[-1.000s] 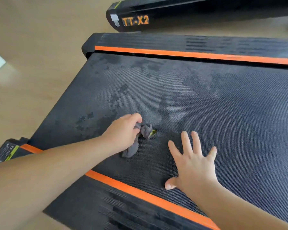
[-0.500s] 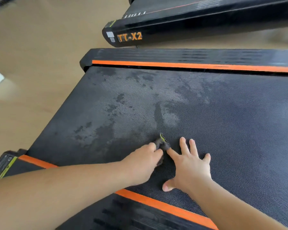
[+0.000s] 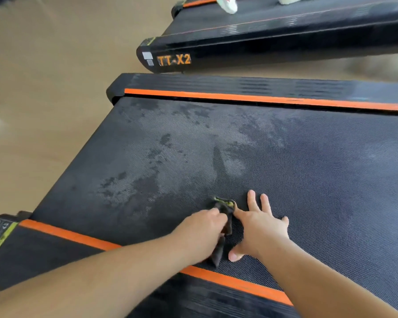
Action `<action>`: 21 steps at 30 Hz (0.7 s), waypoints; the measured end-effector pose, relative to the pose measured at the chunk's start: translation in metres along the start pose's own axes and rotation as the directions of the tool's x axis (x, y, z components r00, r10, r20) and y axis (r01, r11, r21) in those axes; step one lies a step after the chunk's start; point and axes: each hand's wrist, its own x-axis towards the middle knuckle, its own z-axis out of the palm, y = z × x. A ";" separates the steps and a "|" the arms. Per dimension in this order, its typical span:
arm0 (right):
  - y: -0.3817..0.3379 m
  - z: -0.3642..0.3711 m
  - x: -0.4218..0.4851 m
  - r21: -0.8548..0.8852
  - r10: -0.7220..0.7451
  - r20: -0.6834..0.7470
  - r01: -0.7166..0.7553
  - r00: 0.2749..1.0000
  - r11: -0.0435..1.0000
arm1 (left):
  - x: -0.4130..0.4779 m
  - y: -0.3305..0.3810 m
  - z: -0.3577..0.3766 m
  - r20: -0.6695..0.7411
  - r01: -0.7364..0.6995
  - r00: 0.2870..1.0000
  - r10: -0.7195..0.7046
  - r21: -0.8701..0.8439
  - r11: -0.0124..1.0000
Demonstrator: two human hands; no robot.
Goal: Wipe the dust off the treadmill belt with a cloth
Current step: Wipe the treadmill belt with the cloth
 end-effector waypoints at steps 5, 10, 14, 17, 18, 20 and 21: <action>0.000 0.000 0.002 0.001 -0.016 0.022 0.016 1.000 1.000 | 0.022 -0.049 -0.006 -0.149 0.338 0.928 -0.341 -0.048 0.940; 0.002 -0.001 0.002 0.000 -0.022 0.019 0.022 1.000 1.000 | 0.036 -0.027 0.007 -0.206 0.401 0.877 -0.435 -0.186 0.897; 0.006 0.004 0.001 0.004 -0.034 -0.028 0.034 0.999 0.999 | 0.026 0.004 -0.002 -0.040 0.151 0.987 -0.154 -0.072 0.986; 0.007 0.005 0.003 0.014 -0.030 -0.030 0.031 0.999 0.999 | 0.027 -0.048 -0.024 -0.074 0.224 0.973 -0.217 0.109 0.968; 0.006 0.003 0.003 0.017 -0.028 -0.022 0.028 0.999 0.999 | 0.026 -0.072 -0.030 -0.104 0.335 0.940 -0.324 0.119 0.935; 0.005 0.002 0.003 0.024 -0.020 -0.013 0.020 1.000 1.000 | 0.016 -0.106 -0.030 -0.183 0.535 0.832 -0.523 0.019 0.845; 0.004 0.001 0.003 0.028 -0.018 -0.012 0.018 1.000 0.999 | 0.012 -0.106 -0.024 -0.205 0.563 0.805 -0.557 -0.033 0.826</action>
